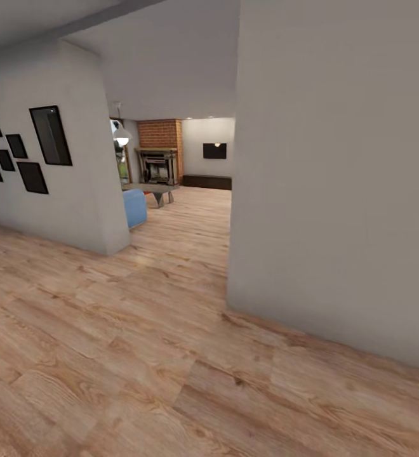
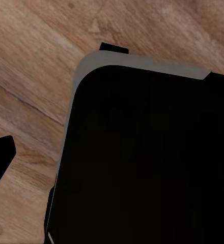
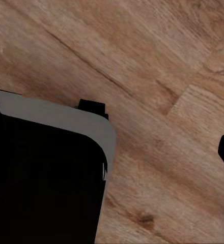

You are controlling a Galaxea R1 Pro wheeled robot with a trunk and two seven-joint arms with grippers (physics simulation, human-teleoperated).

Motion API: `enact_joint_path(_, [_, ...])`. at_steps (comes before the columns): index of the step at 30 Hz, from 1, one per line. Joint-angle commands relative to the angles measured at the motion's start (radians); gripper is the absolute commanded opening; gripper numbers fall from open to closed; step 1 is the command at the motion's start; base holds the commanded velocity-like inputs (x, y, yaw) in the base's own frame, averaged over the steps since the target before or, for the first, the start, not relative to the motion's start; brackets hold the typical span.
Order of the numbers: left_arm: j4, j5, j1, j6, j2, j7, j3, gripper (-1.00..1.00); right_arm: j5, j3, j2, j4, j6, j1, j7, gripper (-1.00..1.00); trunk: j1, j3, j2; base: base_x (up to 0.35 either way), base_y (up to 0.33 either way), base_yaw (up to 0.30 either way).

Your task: Move the two storage containers from the living room to the garage. In the garage, place one container on the floor and stack the other container on top of it (either order is fine).

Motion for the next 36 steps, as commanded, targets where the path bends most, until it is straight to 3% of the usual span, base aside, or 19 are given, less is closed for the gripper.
enact_joint_path(1, [0.000, 0.002, 0.000, -0.002, 0.000, 0.000, 0.005, 1.00, -0.009, 0.009, 0.000, 0.003, -0.006, -0.001, -0.001, 1.00, 0.001, -0.001, 0.000, 0.323, 0.000, 0.274])
enact_joint_path(27, [-0.001, 0.002, 0.000, -0.002, 0.000, 0.000, 0.005, 1.00, -0.011, 0.007, 0.000, 0.003, -0.006, -0.001, -0.002, 1.00, 0.001, -0.001, 0.000, 0.323, 0.000, 0.272])
enact_joint_path(36, [0.000, 0.002, 0.000, -0.002, 0.000, 0.000, 0.005, 1.00, -0.007, 0.013, -0.001, 0.003, -0.006, -0.001, 0.002, 1.00, 0.001, -0.001, 0.000, 0.323, 0.000, 0.018])
